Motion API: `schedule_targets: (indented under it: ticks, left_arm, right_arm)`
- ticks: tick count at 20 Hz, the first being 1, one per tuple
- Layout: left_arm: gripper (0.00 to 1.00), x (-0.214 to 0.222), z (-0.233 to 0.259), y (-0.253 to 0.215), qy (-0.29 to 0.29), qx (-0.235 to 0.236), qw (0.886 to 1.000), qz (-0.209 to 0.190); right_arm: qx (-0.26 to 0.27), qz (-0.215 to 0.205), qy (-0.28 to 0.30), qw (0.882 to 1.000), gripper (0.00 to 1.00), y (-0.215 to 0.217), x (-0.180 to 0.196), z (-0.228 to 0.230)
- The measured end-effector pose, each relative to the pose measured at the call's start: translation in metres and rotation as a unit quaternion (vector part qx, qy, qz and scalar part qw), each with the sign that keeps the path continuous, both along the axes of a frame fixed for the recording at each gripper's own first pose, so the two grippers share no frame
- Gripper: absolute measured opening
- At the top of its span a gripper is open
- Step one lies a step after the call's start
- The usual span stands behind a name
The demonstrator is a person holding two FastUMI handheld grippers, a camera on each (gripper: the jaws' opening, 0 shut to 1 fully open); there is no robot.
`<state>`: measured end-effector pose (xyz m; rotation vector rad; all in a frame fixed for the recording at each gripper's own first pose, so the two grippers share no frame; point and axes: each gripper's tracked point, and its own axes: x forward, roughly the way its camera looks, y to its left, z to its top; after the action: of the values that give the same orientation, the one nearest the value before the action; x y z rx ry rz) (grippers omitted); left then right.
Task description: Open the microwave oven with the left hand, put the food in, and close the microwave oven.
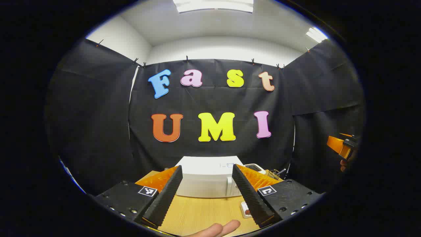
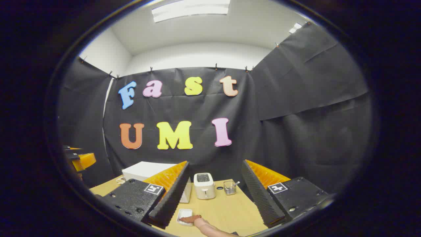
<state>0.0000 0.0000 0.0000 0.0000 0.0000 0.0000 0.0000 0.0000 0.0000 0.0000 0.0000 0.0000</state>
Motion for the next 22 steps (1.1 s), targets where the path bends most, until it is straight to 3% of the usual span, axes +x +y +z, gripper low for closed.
schedule_targets:
  ticks: [3, 4, 6, 7, 8, 9, 12, 13, 15, 16, 17, 22]
  left_arm:
    - [0.95, -0.001, -0.009, 0.003, 0.012, -0.015, 1.000, -0.002]
    - [0.95, -0.002, -0.009, 0.005, 0.011, -0.019, 1.000, -0.001]
    - [0.95, -0.003, -0.005, 0.012, 0.002, -0.014, 1.000, 0.007]
    - [0.95, -0.004, -0.008, 0.013, 0.001, -0.012, 1.000, 0.007]
    - [0.94, -0.003, -0.009, 0.012, 0.001, -0.013, 1.000, 0.004]
    - [0.94, -0.003, -0.009, 0.012, 0.002, -0.013, 1.000, 0.002]
    - [0.93, -0.004, -0.011, 0.012, 0.001, -0.010, 1.000, -0.001]
    - [0.93, -0.004, -0.012, 0.012, 0.000, -0.008, 1.000, -0.002]
    - [0.93, -0.003, -0.012, 0.009, -0.001, -0.005, 1.000, -0.007]
    - [0.83, -0.003, -0.013, 0.007, -0.001, -0.006, 1.000, -0.009]
    - [0.93, -0.003, -0.013, 0.006, -0.001, -0.008, 1.000, -0.011]
    - [0.93, 0.006, -0.022, 0.006, 0.004, -0.009, 1.000, -0.011]
  right_arm:
    - [0.001, 0.005, 0.014, 1.000, 1.00, 0.000, -0.001, -0.006]
    - [0.002, 0.005, 0.011, 1.000, 0.90, -0.001, 0.000, -0.003]
    - [-0.001, -0.001, 0.000, 1.000, 0.90, -0.004, 0.000, 0.004]
    - [-0.007, -0.005, -0.004, 1.000, 1.00, -0.004, 0.000, 0.005]
    - [-0.011, -0.004, -0.008, 1.000, 1.00, -0.001, -0.002, 0.006]
    - [-0.017, -0.004, -0.010, 1.000, 0.90, 0.003, -0.003, 0.006]
    - [-0.025, 0.001, -0.014, 1.000, 0.90, 0.011, -0.005, 0.009]
    - [-0.026, 0.000, -0.015, 1.000, 1.00, 0.012, -0.005, 0.010]
    - [-0.027, -0.002, -0.018, 0.999, 1.00, 0.013, -0.005, 0.011]
    - [-0.026, -0.002, -0.020, 0.999, 1.00, 0.014, -0.005, 0.013]
    - [-0.024, 0.000, -0.021, 0.999, 1.00, 0.016, -0.005, 0.014]
    - [-0.020, 0.003, -0.023, 1.000, 1.00, 0.017, 0.000, 0.010]
